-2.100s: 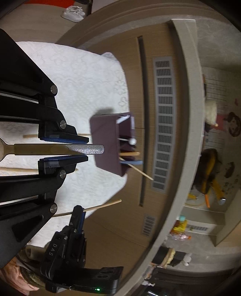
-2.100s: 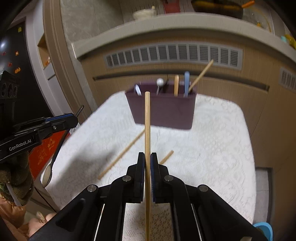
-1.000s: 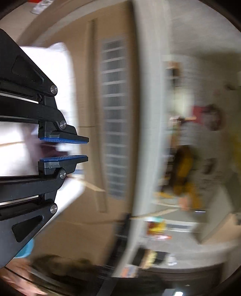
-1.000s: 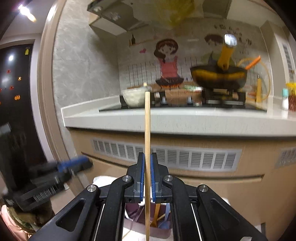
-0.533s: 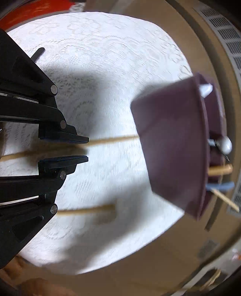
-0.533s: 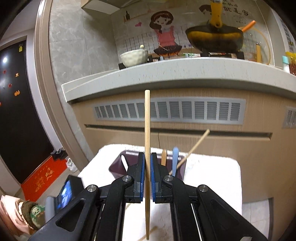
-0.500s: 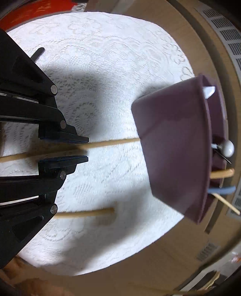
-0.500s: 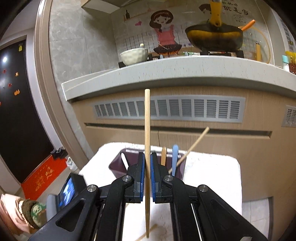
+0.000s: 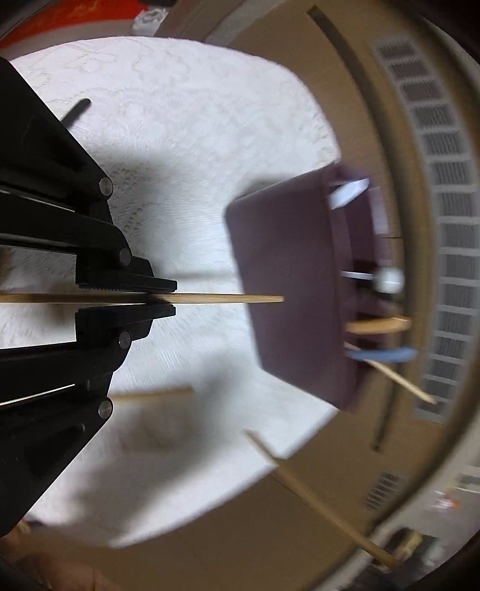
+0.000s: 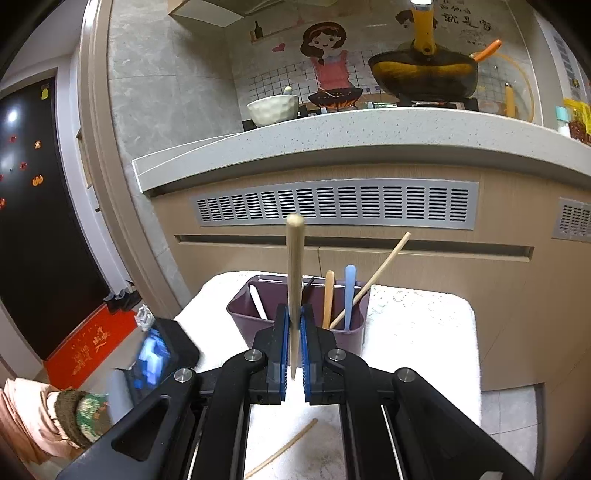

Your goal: Organize utensils

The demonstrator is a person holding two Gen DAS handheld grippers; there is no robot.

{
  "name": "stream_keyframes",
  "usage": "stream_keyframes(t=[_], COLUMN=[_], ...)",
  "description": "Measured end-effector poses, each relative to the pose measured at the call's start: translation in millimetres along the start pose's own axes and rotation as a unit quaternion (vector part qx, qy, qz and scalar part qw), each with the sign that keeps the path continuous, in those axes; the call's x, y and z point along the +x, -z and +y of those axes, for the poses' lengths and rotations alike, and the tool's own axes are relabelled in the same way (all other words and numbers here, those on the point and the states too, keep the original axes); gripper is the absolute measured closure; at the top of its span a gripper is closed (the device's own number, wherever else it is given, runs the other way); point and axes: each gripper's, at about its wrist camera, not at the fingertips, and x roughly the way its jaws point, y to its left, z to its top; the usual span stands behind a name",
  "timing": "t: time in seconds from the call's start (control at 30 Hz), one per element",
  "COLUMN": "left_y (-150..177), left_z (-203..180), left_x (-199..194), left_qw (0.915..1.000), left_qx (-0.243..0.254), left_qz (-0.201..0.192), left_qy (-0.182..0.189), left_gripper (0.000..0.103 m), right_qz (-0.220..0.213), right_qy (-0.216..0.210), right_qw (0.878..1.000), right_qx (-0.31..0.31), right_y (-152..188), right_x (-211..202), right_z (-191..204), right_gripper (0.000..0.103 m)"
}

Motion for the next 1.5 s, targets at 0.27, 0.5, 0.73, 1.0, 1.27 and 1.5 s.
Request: stream_keyframes(t=[0.27, 0.5, 0.73, 1.0, 1.27, 1.5], left_y=[-37, -109, -161, -175, -153, -133], left_z=[-5, -1, 13, 43, 63, 72], left_x=[-120, -200, -187, -99, -14, 27], left_qw=[0.9834, 0.9411, 0.9181, 0.9382, 0.9639, 0.9790], left_qx=[0.020, 0.030, 0.028, -0.001, -0.041, -0.073], left_qz=[-0.180, -0.337, -0.395, -0.345, -0.263, -0.190], left_qy=[-0.005, 0.003, -0.003, -0.025, -0.008, 0.003], left_gripper=[0.097, 0.097, 0.097, 0.097, 0.097, 0.095], right_qz=[-0.042, -0.125, -0.130, -0.044, 0.048, 0.123], right_qy=[0.016, 0.036, 0.034, 0.020, -0.004, -0.010], right_qw=[0.999, 0.989, 0.988, 0.998, 0.999, 0.992], right_qx=[-0.017, -0.066, -0.073, -0.038, 0.007, 0.036], right_y=[-17, -80, -116, -94, -52, -13], right_x=[-35, -62, -25, 57, 122, 169], right_z=[7, 28, 23, -10, -36, -49], right_gripper=[0.097, 0.097, 0.097, 0.097, 0.097, 0.097])
